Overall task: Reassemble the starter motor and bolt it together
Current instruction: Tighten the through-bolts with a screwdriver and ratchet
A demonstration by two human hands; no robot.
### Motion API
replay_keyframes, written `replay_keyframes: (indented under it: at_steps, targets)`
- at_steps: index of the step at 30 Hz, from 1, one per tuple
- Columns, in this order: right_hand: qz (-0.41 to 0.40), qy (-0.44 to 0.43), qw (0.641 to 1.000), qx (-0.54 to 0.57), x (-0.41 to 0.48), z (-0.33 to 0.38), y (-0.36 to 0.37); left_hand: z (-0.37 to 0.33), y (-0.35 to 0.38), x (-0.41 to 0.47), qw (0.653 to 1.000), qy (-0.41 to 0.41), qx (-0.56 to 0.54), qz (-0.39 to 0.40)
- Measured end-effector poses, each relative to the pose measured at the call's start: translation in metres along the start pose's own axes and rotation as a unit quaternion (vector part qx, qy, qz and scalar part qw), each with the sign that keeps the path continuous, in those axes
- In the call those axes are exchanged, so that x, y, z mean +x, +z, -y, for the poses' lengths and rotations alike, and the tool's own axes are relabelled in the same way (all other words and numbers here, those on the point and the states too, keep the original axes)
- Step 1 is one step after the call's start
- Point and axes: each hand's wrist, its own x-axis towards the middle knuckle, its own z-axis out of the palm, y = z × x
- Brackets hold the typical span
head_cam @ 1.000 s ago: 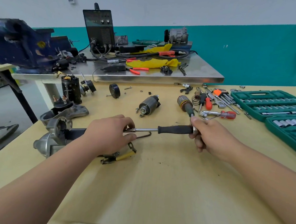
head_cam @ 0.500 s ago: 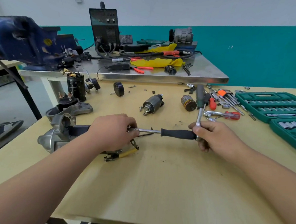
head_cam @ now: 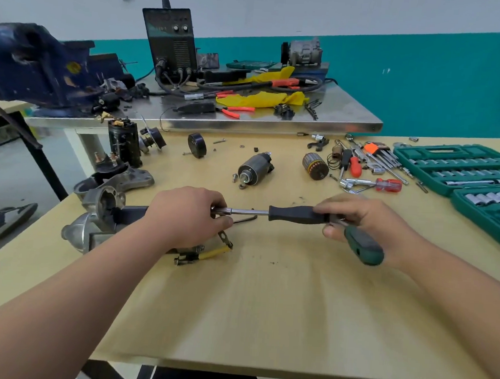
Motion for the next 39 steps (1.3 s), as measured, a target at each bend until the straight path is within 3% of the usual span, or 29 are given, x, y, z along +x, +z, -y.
replay_keyframes:
  at_steps: [3, 6, 9, 12, 16, 20, 24, 30, 32, 36, 39]
  targets:
    - [-0.034, 0.065, 0.992, 0.106, 0.005, 0.008, 0.009, -0.001, 0.000, 0.001, 1.000, 0.002, 0.007, 0.003]
    - [-0.083, 0.083, 0.988, 0.101, 0.011, 0.009, 0.010, -0.001, -0.003, 0.004, 1.000, 0.008, -0.016, 0.013]
    - [-0.050, 0.062, 0.990, 0.116, 0.006, 0.008, 0.008, 0.000, -0.004, 0.002, 1.000, 0.007, -0.020, 0.013]
    - [-0.008, 0.094, 0.987, 0.133, 0.003, 0.004, 0.009, 0.000, 0.000, -0.003, 1.000, 0.002, -0.021, -0.017]
    - [-0.047, 0.149, 0.977, 0.144, 0.008, 0.008, 0.012, -0.002, 0.002, -0.010, 0.998, 0.000, -0.042, -0.052]
    - [-0.092, 0.122, 0.986, 0.071, 0.013, 0.013, 0.016, -0.002, 0.005, -0.014, 0.995, -0.011, -0.054, -0.081]
    - [-0.150, 0.098, 0.981, -0.077, 0.027, 0.017, 0.028, -0.004, 0.007, -0.016, 0.994, -0.014, -0.060, -0.093]
    - [-0.154, -0.038, 0.976, -0.150, 0.030, 0.003, 0.028, -0.002, 0.006, -0.023, 0.990, -0.010, -0.085, -0.113]
    - [-0.169, -0.046, 0.975, -0.136, 0.030, 0.000, 0.030, -0.002, 0.006, -0.024, 0.989, -0.023, -0.090, -0.115]
    - [-0.166, 0.055, 0.981, -0.078, 0.040, 0.013, 0.026, -0.003, 0.009, -0.023, 0.988, -0.038, -0.095, -0.117]
    - [-0.127, 0.194, 0.972, -0.047, 0.049, 0.028, 0.024, -0.004, 0.010, -0.022, 0.986, -0.053, -0.101, -0.119]
